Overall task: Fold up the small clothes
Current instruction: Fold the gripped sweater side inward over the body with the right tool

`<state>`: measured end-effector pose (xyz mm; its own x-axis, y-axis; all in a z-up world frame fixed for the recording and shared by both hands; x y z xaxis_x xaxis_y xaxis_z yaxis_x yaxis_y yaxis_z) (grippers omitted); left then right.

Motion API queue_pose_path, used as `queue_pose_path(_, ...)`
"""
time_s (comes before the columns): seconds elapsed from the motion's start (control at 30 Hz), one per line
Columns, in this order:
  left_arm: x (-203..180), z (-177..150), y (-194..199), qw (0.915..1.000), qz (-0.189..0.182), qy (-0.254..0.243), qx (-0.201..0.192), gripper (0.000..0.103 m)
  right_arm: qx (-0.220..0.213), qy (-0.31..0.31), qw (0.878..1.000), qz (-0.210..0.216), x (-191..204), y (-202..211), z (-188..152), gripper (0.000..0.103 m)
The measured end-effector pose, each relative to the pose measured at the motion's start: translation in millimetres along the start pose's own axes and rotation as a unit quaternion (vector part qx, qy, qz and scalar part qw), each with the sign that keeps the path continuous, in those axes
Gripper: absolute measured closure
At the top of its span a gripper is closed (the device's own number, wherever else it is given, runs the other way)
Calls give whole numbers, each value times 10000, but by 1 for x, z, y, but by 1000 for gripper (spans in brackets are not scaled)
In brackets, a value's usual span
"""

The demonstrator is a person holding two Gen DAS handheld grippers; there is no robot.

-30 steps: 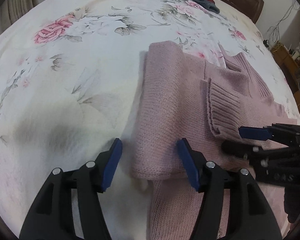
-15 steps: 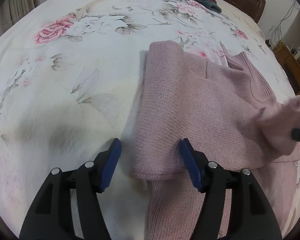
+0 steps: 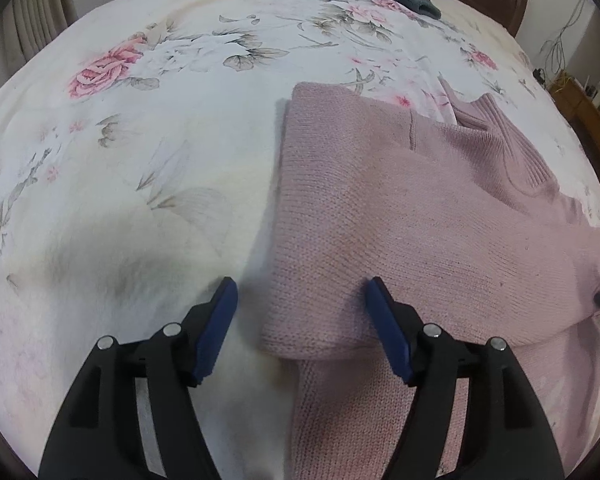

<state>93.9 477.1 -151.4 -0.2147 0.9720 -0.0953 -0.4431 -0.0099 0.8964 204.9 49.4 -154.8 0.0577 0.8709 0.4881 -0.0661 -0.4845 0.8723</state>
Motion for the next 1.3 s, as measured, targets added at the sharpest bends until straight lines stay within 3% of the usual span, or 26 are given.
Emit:
queue_pose_path(0.07,2,2,4,10000,-15,52,22,38,-135,44,9999,35,-9,9,-5,87)
queue_pose_path(0.2,-9,14,33,9990,131,-116,-417,40,-538,41,9985,-46,-20,33,3,63)
queue_pose_path(0.3,-34,27,50,9966,-55,-319,-758,40,-534,-61,9986,-4,-26,33,17,59)
queue_pose_path(0.4,-68,36,45,9953,-280,-651,-655,39,-363,-89,9993,-90,-27,18,28,59)
queue_pose_path(0.43,-76,36,40,9951,-316,-732,-590,39,-337,-97,9993,-92,-27,14,30,60)
queue_pose_path(0.5,-89,34,24,9951,-378,-835,-382,39,-355,-25,9993,-119,-24,14,29,83)
queue_pose_path(0.7,-90,23,-9,9964,-345,-773,-1,39,-522,255,9981,-193,-24,28,25,98)
queue_pose_path(1.13,-88,18,-17,9957,-379,-848,43,39,-363,347,9977,-445,-38,13,20,99)
queue_pose_path(1.23,-89,20,-15,9954,-379,-872,74,39,-324,457,9971,-515,-34,16,22,96)
queue_pose_path(1.3,-90,24,-10,9953,-378,-893,79,39,-473,600,9950,-643,-26,25,24,89)
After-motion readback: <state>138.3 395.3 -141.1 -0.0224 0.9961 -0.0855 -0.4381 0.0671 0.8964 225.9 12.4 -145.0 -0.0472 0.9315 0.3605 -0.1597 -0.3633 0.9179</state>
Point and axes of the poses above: each gripper's, at about its wrist camera, not at the fingertips, and y roughly against the way its jaws point, x to its left, z to its top, the point moved 4 cm from there along -y, roughly the way its jaws point, and after that the axes turned 9 degrees about -y, right-handed, at the moved point
